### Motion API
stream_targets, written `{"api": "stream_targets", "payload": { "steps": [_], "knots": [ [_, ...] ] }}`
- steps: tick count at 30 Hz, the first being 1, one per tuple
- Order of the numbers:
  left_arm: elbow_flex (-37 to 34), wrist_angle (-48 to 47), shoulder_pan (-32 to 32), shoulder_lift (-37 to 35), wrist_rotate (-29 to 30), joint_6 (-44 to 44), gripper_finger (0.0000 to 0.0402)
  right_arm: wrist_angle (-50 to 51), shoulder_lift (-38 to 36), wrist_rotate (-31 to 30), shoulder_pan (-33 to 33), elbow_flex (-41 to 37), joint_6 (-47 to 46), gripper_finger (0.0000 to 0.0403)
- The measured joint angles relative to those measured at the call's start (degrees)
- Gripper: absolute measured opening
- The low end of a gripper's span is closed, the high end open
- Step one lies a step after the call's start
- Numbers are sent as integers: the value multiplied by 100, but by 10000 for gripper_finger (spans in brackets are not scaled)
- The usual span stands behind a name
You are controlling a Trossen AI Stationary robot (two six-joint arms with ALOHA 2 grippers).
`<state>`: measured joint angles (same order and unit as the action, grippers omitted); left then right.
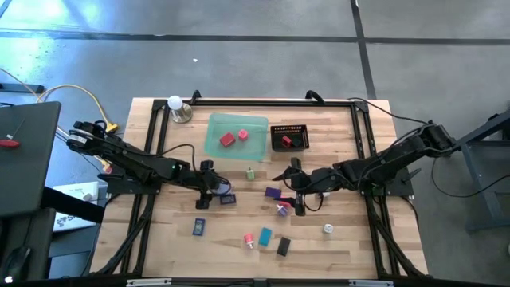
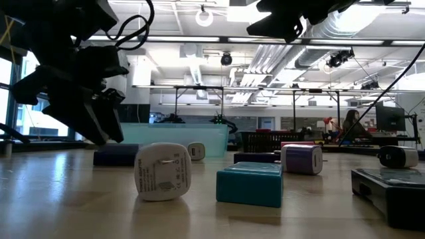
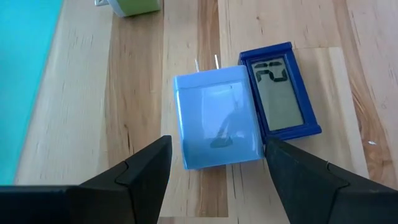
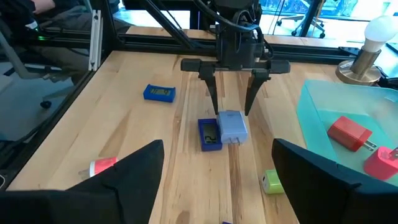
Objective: Pick & Place Office items
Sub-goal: Put the light purple charger adapter into the green bin
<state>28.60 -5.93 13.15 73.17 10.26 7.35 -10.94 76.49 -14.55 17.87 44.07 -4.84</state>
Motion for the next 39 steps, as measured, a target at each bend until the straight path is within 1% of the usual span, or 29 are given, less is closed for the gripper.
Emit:
{"api": "stream_targets", "payload": {
  "steps": [3, 9, 18, 28, 31, 39],
  "knots": [
    [0, 30, -1, 101, -75, 45, 250, 0, 0, 0, 0, 0, 12, 290],
    [1, 392, -2, 415, -274, 6, 250, 0, 0, -1, 0, -2, 15, 290],
    [4, 399, -262, 503, -580, -6, 248, -2, 0, 0, 0, -2, 15, 290],
    [26, 972, -589, 979, -1527, -21, 202, 0, 0, 0, 0, -2, 15, 290],
    [26, 996, -642, 992, -1647, -22, 202, 14, -2, 0, 0, -2, 15, 290],
    [-6, 839, -638, 692, -1615, 3, 202, 70, -4, 0, 1, -2, 15, 290]
  ]
}}
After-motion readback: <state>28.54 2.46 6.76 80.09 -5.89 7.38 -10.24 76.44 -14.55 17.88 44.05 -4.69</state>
